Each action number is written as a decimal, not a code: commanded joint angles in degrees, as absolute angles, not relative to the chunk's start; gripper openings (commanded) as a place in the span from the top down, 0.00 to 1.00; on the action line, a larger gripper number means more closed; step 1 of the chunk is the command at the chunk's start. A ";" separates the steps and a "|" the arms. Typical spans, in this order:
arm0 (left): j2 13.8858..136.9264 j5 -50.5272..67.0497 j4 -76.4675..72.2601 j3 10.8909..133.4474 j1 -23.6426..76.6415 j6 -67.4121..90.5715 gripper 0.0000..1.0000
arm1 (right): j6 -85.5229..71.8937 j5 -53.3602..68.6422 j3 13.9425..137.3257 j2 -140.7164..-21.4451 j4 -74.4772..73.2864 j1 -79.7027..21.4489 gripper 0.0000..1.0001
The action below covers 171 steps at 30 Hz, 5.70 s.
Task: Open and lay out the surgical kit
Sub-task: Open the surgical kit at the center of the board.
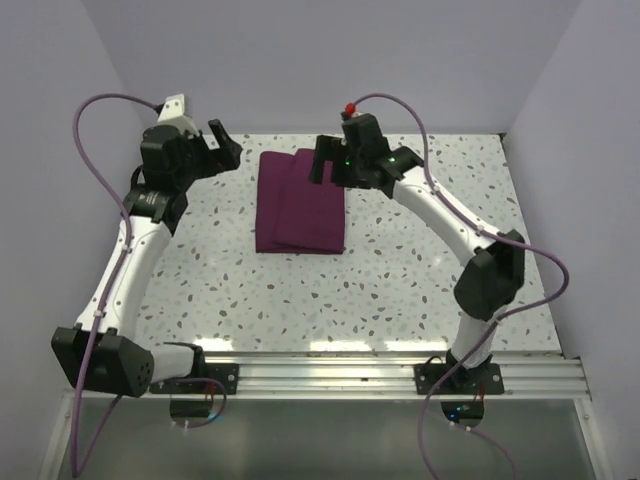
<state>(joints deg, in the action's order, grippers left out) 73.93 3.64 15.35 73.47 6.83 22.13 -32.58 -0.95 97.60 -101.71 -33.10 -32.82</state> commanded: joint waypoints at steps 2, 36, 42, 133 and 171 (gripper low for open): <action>66.81 -3.07 26.29 72.02 7.21 29.51 0.00 | -30.50 -5.26 115.73 -113.88 -48.59 -40.33 0.02; 55.98 -34.10 42.28 69.34 21.27 27.16 0.00 | -33.57 -18.01 140.71 -146.69 -57.30 -50.27 0.87; 61.24 -33.49 41.58 73.90 22.50 23.83 0.00 | -32.35 -21.26 139.40 -136.86 -56.25 -47.99 0.99; 77.17 -24.17 55.63 66.80 11.07 33.40 0.00 | -29.80 -19.87 135.26 -141.50 -46.23 -7.73 0.21; 78.93 -26.37 55.99 69.08 11.07 31.03 0.00 | -30.06 -17.40 129.90 -136.78 -46.49 -7.65 1.00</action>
